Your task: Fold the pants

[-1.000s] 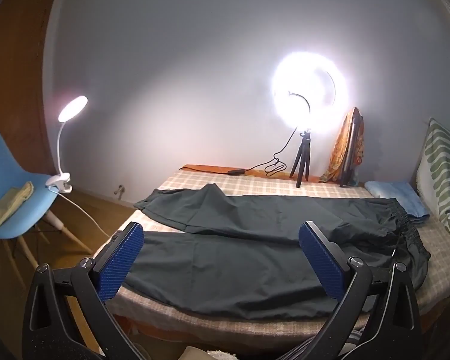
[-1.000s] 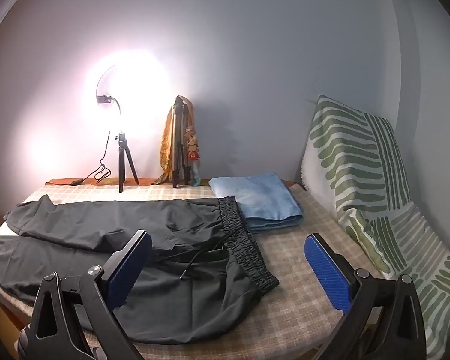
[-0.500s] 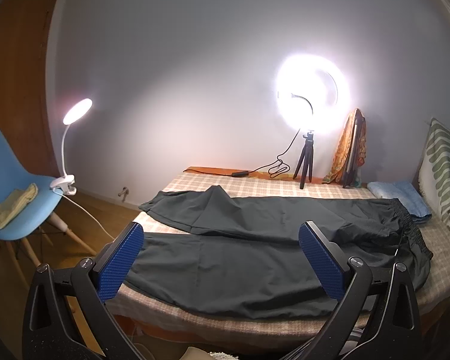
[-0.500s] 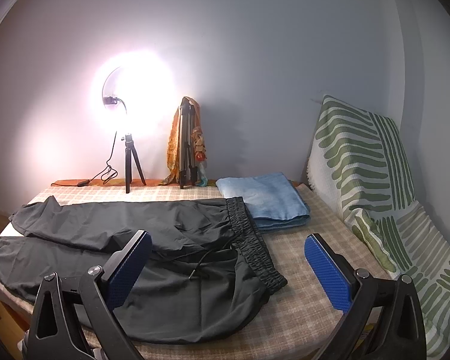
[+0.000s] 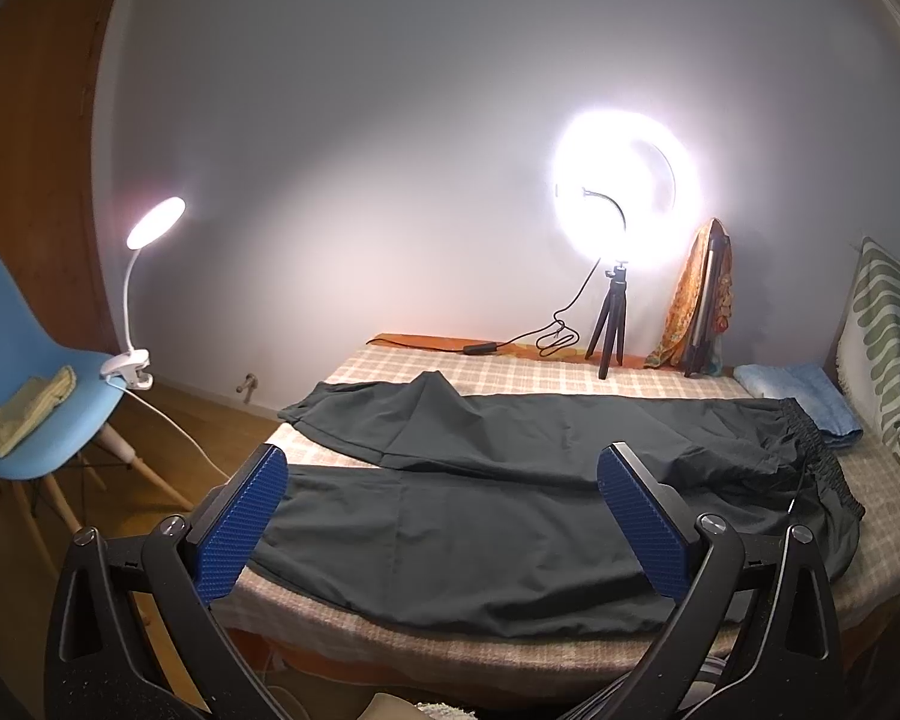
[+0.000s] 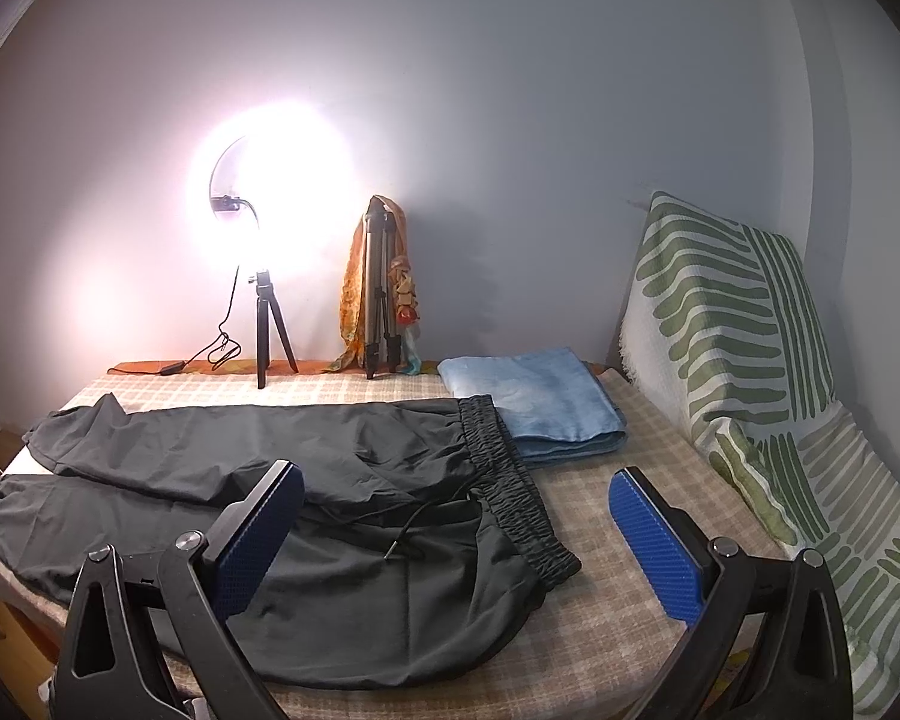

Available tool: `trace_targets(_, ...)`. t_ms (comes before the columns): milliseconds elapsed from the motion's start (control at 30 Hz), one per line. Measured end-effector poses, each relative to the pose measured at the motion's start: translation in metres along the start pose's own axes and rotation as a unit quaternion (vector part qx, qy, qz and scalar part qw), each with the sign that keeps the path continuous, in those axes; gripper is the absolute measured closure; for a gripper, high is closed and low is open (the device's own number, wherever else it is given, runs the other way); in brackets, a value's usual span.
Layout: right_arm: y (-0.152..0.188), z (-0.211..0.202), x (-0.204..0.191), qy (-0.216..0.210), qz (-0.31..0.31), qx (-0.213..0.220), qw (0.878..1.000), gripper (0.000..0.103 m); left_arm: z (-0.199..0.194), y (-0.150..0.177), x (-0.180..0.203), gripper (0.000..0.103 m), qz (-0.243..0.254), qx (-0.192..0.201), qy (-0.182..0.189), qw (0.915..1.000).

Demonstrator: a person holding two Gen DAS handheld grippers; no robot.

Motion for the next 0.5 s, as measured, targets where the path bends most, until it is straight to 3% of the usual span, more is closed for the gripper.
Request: trace_targets(500, 0.0006, 0.0013, 0.0008, 0.0, 0.002, -0.001, 1.0, 0.0, 0.0005, -0.0012, 0.0031, 0.0, 0.002, -0.002, 0.002, 1.0)
Point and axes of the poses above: each gripper's, at about its wrist camera, not at the fingertips, and z roughly the way its jaws point, x to its right, y to its underside, the point moved 8 cm from there along z, roughly the way its jaws point, and after that the axes turned 11 degrees about x, right-handed, at the moved point
